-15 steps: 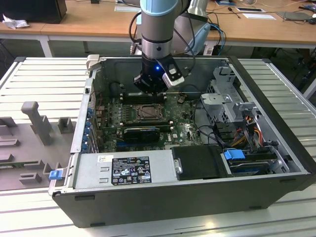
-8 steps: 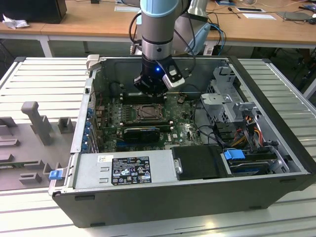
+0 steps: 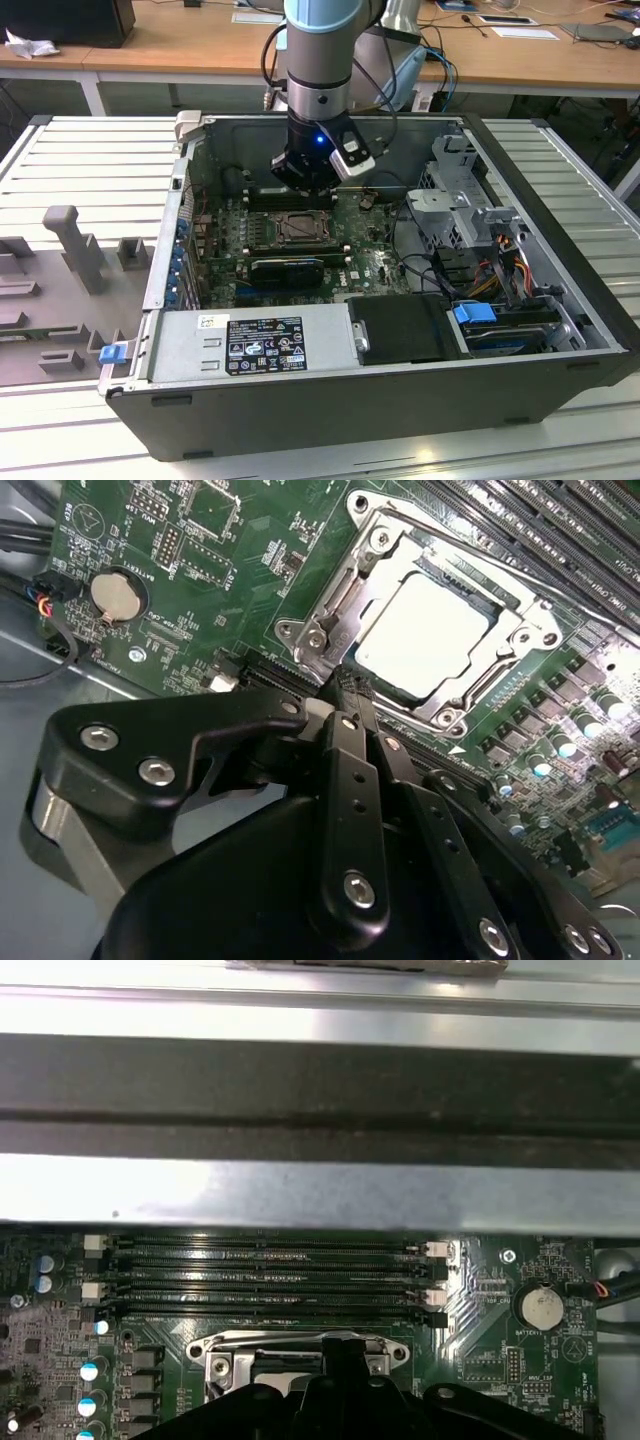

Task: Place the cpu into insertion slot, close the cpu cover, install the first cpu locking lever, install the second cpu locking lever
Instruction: 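Install the second cpu locking lever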

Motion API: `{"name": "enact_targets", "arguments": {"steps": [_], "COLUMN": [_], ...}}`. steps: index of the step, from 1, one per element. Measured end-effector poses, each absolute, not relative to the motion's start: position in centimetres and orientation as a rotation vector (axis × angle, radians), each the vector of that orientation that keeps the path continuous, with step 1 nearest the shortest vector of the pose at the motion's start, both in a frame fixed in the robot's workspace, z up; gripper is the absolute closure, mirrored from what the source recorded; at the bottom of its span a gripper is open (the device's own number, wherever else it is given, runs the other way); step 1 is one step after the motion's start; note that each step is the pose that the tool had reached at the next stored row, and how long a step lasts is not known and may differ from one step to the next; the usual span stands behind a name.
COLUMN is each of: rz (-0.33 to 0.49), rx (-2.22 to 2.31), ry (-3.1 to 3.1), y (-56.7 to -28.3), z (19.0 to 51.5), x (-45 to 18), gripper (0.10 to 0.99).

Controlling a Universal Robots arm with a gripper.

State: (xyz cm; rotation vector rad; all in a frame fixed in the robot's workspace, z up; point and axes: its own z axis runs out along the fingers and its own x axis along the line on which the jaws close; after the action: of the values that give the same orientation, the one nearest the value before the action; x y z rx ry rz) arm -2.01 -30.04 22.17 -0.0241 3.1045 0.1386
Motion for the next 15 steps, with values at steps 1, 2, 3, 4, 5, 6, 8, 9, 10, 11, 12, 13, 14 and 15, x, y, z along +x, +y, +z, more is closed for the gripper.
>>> {"name": "enact_targets", "arguments": {"steps": [1, 2, 3, 4, 5, 6, 8, 9, 10, 11, 12, 13, 14, 15], "rz": [0.139, 0.139, 0.139, 0.139, 0.139, 0.139, 0.139, 0.139, 0.139, 0.139, 0.139, 0.139, 0.139, 0.139], "rx": [-0.024, -0.024, -0.024, -0.024, -0.024, -0.024, -0.024, -0.024, -0.024, -0.024, -0.024, -0.024, -0.024, -0.024], "ry": [3.105, 3.105, 3.105, 3.104, 3.104, 3.105, 3.105, 3.105, 3.104, 3.105, 3.105, 3.105, 3.105, 3.105], "y": [-30.1, -30.2, -30.4, -30.6, -30.6, -30.7, -30.7, -30.7, -30.7, -30.7, -30.7, -30.7, -30.7, -30.7], "z": [22.2, 22.2, 22.2, 22.2, 22.2, 22.2, 22.5, 22.7, 23.0, 23.5, 23.9, 24.1, 24.3, 24.4], "x": [-2.0, -2.0, -2.0, -2.0, -2.0, -2.0, -2.0, -2.0, -2.0, -2.0, -2.0, -2.0, -2.0, -2.0], "gripper": [0.980, 0.980, 0.980, 0.980, 0.980, 0.980, 0.980, 0.980, 0.980, 0.980, 0.980, 0.980, 0.980, 0.980]}}
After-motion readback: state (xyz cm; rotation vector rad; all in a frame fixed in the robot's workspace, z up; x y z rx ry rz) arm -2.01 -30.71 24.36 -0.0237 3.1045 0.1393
